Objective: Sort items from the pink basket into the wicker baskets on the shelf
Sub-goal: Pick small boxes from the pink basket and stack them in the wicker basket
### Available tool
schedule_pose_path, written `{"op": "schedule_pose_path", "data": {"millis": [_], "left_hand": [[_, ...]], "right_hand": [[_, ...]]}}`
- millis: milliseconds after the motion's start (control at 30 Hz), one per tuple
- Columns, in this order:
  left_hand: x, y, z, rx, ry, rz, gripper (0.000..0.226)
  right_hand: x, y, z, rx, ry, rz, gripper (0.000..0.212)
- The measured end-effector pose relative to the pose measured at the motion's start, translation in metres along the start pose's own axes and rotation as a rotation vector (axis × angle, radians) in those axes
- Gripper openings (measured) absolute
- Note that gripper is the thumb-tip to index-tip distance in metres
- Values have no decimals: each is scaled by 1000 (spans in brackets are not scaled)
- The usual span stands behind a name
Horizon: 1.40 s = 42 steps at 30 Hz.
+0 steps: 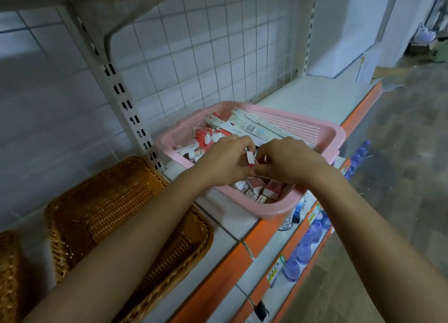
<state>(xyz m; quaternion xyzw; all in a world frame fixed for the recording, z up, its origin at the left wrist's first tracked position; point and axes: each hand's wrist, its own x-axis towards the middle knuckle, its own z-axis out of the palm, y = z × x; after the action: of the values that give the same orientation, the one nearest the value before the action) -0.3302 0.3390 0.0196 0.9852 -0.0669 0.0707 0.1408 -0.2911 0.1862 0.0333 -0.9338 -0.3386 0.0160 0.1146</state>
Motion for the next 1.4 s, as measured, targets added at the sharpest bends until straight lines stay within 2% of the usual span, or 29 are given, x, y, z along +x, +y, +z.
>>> {"op": "schedule_pose_path", "data": {"millis": [267,500,633,933,1233,1400], "left_hand": [[-28,11,-22,68,227,-55,44],[-83,33,-39,79,280,-20,39],[-127,42,-43,81,281,-86,45],[-244,54,-56,67,315,-247,40],[-328,45,-76,44,371,-368,34],[-384,30,-90,60,412,-480,29]], "right_hand": [[-21,-9,-16,211,223,8,36],[-61,-43,-16,250,320,-70,40],[-92,-66,-11,377,309,-138,39],[-149,-133,15,692,237,-193,34],[-167,-196,30,776,115,-281,37],[-175,-251,41,806,26,-398,35]]}}
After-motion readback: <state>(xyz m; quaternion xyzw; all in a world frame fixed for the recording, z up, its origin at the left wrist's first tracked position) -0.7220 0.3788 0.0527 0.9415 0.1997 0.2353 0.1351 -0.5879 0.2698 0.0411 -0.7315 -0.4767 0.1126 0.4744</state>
